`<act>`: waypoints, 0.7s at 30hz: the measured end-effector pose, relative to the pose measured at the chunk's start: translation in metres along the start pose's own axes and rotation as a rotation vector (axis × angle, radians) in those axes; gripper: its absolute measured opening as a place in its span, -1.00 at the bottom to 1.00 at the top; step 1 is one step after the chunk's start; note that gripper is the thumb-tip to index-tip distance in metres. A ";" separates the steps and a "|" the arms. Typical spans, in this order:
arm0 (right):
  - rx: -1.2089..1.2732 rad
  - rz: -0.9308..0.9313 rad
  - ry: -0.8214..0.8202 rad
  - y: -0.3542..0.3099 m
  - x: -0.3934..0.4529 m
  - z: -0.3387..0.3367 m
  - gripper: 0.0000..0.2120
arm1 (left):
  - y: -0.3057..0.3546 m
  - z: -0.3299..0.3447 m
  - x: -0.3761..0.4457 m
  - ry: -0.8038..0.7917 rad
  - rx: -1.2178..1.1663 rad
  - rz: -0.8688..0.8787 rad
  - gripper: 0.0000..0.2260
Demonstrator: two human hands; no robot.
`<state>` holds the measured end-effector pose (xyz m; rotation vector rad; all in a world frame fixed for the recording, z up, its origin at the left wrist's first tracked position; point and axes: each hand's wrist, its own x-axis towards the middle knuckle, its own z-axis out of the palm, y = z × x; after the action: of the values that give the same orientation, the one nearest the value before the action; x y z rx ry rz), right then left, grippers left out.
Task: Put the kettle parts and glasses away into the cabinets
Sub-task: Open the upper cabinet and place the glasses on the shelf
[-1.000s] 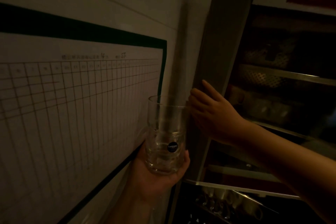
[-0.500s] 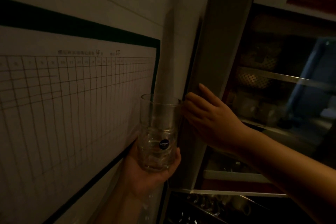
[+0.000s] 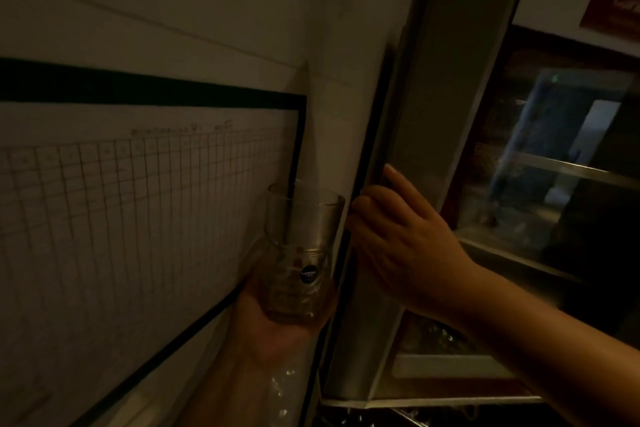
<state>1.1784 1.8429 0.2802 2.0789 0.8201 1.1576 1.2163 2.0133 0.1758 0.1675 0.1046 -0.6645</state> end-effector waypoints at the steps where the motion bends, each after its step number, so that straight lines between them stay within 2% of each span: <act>1: -0.004 0.011 0.012 0.002 0.003 -0.003 -0.67 | 0.002 -0.002 0.002 -0.012 -0.009 -0.003 -0.60; 5: -0.014 0.002 0.020 0.005 0.004 -0.013 -0.70 | 0.004 -0.006 0.007 -0.020 0.044 0.031 -0.64; 9: -0.024 0.029 0.022 -0.001 0.005 -0.021 -0.76 | 0.002 -0.009 0.014 -0.028 0.033 -0.019 -0.62; 11: 0.010 0.070 0.045 -0.005 0.014 -0.026 -0.81 | 0.003 -0.007 0.017 -0.101 -0.004 -0.059 -0.67; 13: 0.050 0.102 0.048 -0.012 0.028 -0.032 -0.85 | -0.001 -0.004 0.020 -0.306 0.045 -0.066 -0.62; 14: 0.067 0.122 0.041 -0.015 0.035 -0.035 -0.85 | 0.000 -0.003 0.020 -0.359 0.109 -0.020 -0.54; 15: 0.086 0.154 0.027 -0.017 0.043 -0.038 -0.82 | 0.002 -0.008 0.020 -0.330 0.233 0.162 -0.47; 16: 0.106 0.199 0.009 -0.019 0.049 -0.041 -0.79 | 0.004 -0.006 0.011 -0.373 0.297 0.209 -0.42; 17: 0.116 0.251 -0.006 -0.021 0.054 -0.043 -0.78 | 0.002 0.001 0.010 -0.421 0.395 0.295 -0.46; 18: 0.114 0.301 -0.014 -0.023 0.057 -0.044 -0.77 | -0.002 0.008 0.012 -0.422 0.532 0.345 -0.62; 19: 0.113 0.348 -0.021 -0.025 0.058 -0.045 -0.78 | -0.002 0.006 0.014 -0.232 0.607 0.296 -0.79; 20: 0.115 0.385 -0.029 -0.028 0.057 -0.047 -0.78 | -0.002 0.004 0.013 -0.217 0.437 0.281 -0.85; 21: 0.114 0.411 -0.040 -0.030 0.057 -0.048 -0.78 | 0.000 0.007 0.013 -0.281 0.397 0.285 -0.82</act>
<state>1.1536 1.9143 0.3065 2.4327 0.4574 1.2973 1.2272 2.0039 0.1807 0.4593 -0.3192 -0.4126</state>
